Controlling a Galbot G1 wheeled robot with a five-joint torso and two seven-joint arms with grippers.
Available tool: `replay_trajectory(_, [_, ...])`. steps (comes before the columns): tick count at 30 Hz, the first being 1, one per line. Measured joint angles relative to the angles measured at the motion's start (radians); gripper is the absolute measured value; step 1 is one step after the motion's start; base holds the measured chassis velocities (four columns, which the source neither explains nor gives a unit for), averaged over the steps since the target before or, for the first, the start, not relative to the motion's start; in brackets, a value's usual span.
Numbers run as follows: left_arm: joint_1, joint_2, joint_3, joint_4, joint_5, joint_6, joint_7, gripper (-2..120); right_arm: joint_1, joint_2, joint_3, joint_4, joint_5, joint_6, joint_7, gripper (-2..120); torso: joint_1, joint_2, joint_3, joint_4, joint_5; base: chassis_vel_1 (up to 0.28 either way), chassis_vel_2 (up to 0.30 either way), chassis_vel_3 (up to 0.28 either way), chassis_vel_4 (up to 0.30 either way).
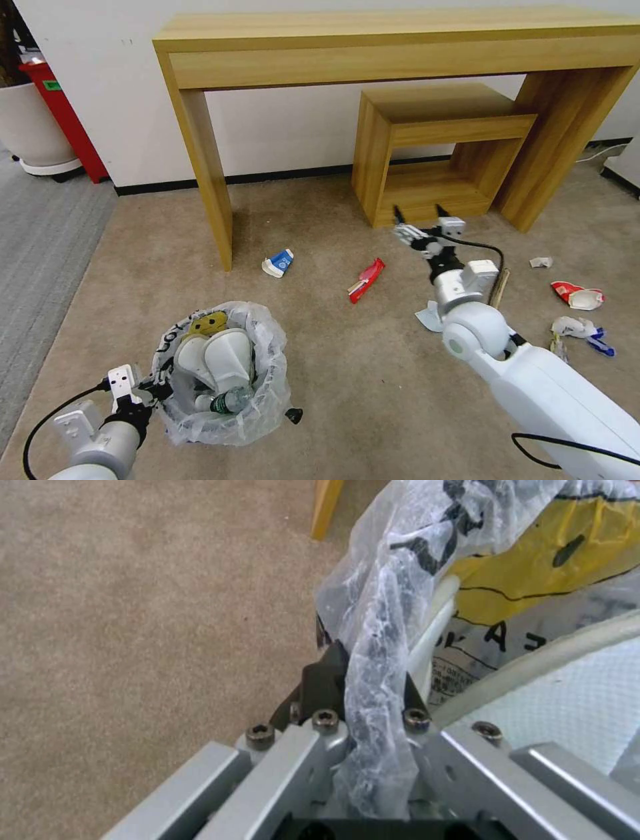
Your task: Pick up the trash bin and place the garbage on the floor into it.
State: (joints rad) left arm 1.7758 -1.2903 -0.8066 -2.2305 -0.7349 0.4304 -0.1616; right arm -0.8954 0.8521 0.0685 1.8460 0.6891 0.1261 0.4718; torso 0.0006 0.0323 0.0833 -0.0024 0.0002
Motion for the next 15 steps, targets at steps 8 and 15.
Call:
replay_trajectory(8, [-0.006,0.012,-0.002,0.007,-0.001,-0.003,0.001,1,-0.116,0.013,0.125,0.009,-0.048,-0.007,0.008,100,0.000,0.000,0.000,0.0000,-0.0002,0.000,0.000,0.000,0.000])
replay_trajectory(15, [-0.010,0.013,0.001,0.017,0.001,-0.006,0.001,1,-0.160,0.020,0.158,-0.001,-0.092,0.008,0.015,100,0.000,0.000,0.000,0.0001,-0.0002,0.000,0.000,0.000,0.000])
